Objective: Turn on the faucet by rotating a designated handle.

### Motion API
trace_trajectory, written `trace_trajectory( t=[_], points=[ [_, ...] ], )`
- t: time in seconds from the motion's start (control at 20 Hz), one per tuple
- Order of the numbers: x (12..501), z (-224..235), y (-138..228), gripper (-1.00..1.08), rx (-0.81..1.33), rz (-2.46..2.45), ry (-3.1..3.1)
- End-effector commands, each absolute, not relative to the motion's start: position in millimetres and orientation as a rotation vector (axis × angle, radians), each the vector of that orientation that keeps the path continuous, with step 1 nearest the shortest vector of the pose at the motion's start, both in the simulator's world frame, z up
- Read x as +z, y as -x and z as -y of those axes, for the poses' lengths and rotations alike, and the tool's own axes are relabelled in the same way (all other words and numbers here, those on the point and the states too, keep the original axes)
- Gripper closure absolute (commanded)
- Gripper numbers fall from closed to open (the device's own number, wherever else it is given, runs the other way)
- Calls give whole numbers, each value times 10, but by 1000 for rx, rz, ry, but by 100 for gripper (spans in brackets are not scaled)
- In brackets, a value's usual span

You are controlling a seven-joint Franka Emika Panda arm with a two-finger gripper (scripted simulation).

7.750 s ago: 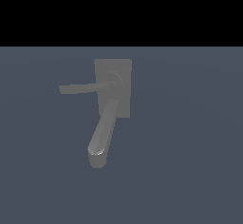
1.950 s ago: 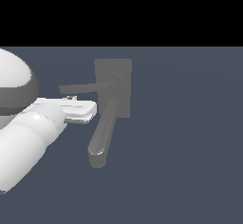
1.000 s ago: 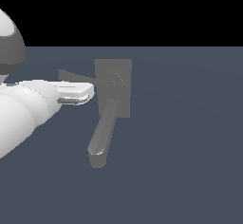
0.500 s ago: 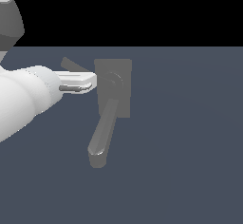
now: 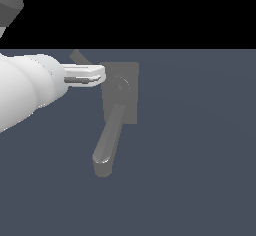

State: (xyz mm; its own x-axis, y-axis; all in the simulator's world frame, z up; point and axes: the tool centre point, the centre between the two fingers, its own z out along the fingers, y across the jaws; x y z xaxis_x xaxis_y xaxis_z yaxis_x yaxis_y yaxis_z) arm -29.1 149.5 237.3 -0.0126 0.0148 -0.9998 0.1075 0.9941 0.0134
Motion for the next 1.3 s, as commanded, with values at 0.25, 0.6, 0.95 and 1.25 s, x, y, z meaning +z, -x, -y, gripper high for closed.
trace_trajectory(
  t=[0.25, 0.6, 0.95, 1.25],
  points=[
    [2516, -1353, 299, 108, -72, -1579, -95],
    [2695, -1183, 314, 108, -71, -1575, -95],
    [2877, -1010, 328, 108, -69, -1570, -95],
    [2800, -908, 367, 108, -72, -1590, -93]
  ],
)
